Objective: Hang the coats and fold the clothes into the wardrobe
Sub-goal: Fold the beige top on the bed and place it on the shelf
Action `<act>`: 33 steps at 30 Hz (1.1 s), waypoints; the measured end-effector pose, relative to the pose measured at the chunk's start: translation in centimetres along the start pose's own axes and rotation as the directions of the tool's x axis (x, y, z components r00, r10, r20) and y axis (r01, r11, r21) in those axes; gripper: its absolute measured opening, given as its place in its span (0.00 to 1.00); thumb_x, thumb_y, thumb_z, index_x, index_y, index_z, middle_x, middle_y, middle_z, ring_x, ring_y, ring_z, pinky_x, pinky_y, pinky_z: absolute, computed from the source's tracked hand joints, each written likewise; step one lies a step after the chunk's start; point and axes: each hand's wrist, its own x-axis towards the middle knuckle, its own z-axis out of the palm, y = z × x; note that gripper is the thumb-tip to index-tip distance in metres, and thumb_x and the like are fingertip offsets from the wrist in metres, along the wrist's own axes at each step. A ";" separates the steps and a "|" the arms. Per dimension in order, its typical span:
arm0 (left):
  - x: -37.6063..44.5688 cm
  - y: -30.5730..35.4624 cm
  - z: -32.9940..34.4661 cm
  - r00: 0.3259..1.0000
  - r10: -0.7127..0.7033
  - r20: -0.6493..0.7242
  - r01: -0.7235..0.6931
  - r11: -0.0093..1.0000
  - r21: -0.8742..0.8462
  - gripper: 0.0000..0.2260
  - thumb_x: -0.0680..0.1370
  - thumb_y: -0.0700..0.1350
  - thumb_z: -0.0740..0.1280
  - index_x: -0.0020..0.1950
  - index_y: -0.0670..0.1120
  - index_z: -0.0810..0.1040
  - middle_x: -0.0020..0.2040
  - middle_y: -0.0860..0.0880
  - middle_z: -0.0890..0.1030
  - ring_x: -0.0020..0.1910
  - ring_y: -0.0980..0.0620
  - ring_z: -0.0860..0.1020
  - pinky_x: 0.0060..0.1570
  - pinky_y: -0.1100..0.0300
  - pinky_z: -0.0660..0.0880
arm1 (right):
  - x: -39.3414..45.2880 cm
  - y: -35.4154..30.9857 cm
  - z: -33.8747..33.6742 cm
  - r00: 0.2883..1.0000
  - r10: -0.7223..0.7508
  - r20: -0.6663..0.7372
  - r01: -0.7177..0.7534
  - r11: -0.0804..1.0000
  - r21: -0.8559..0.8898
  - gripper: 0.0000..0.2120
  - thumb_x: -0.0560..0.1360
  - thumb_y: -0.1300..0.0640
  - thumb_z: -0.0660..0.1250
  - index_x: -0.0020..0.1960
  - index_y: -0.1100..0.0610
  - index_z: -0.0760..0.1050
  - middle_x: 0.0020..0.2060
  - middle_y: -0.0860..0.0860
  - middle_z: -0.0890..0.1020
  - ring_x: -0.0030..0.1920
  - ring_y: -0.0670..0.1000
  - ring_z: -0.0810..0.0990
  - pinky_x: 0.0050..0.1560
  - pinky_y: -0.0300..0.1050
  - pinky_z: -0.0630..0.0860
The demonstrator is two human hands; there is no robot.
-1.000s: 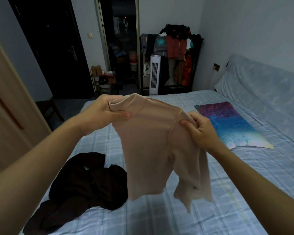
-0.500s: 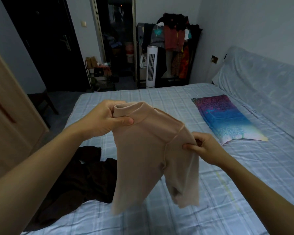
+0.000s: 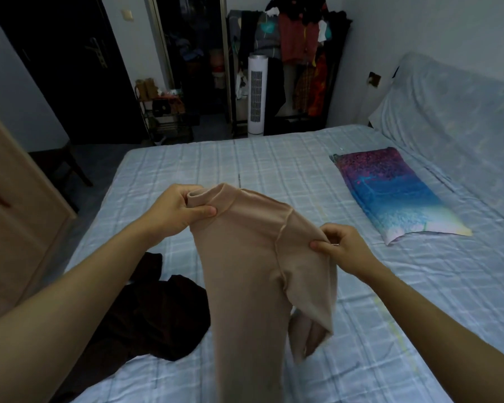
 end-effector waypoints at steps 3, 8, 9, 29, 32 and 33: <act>3.8 -0.3 0.4 0.997 -0.002 -0.072 0.003 1.000 0.017 0.11 0.76 0.41 0.74 0.44 0.34 0.77 0.39 0.43 0.79 0.38 0.53 0.78 0.42 0.58 0.75 | 4.2 1.0 -0.9 0.994 -0.013 -0.105 0.010 1.000 -0.028 0.05 0.73 0.63 0.74 0.42 0.55 0.82 0.36 0.50 0.84 0.37 0.46 0.80 0.40 0.42 0.74; 8.6 1.8 -0.5 0.977 0.108 -0.182 -0.098 0.993 0.064 0.02 0.76 0.39 0.73 0.44 0.43 0.81 0.40 0.44 0.81 0.38 0.55 0.79 0.41 0.59 0.76 | 11.1 0.4 -4.5 0.954 -0.206 -0.217 0.172 0.971 -0.166 0.08 0.74 0.67 0.72 0.44 0.54 0.81 0.38 0.46 0.83 0.40 0.43 0.80 0.42 0.41 0.75; 9.1 2.4 -0.7 0.969 0.142 -0.203 -0.131 0.989 0.067 0.05 0.76 0.38 0.73 0.43 0.47 0.81 0.38 0.47 0.80 0.37 0.58 0.78 0.39 0.63 0.75 | 12.1 0.1 -5.3 0.944 -0.244 -0.221 0.203 0.960 -0.194 0.09 0.74 0.67 0.72 0.45 0.53 0.81 0.39 0.44 0.82 0.40 0.40 0.79 0.42 0.37 0.74; -9.2 -18.8 14.9 0.893 0.330 0.305 -0.396 0.898 0.190 0.16 0.81 0.57 0.64 0.37 0.49 0.71 0.34 0.62 0.68 0.33 0.64 0.68 0.34 0.69 0.64 | -9.7 17.9 10.0 0.950 -0.126 0.287 0.230 0.901 -0.367 0.15 0.81 0.48 0.61 0.49 0.58 0.81 0.43 0.50 0.78 0.39 0.47 0.76 0.41 0.39 0.73; -14.9 -24.1 18.5 0.869 0.289 0.403 -0.387 0.903 0.186 0.14 0.82 0.57 0.61 0.43 0.49 0.74 0.39 0.54 0.77 0.37 0.57 0.75 0.37 0.58 0.72 | -16.8 21.1 14.1 0.935 -0.028 0.355 0.175 0.904 -0.391 0.11 0.79 0.51 0.63 0.48 0.56 0.81 0.43 0.50 0.80 0.41 0.50 0.80 0.40 0.45 0.78; -16.6 -25.5 19.4 0.860 0.271 0.432 -0.381 0.905 0.189 0.11 0.82 0.56 0.61 0.45 0.50 0.75 0.41 0.53 0.78 0.39 0.55 0.77 0.38 0.56 0.74 | -18.8 21.8 15.3 0.931 -0.002 0.364 0.161 0.899 -0.407 0.06 0.77 0.56 0.66 0.48 0.56 0.81 0.43 0.50 0.80 0.41 0.51 0.80 0.41 0.45 0.79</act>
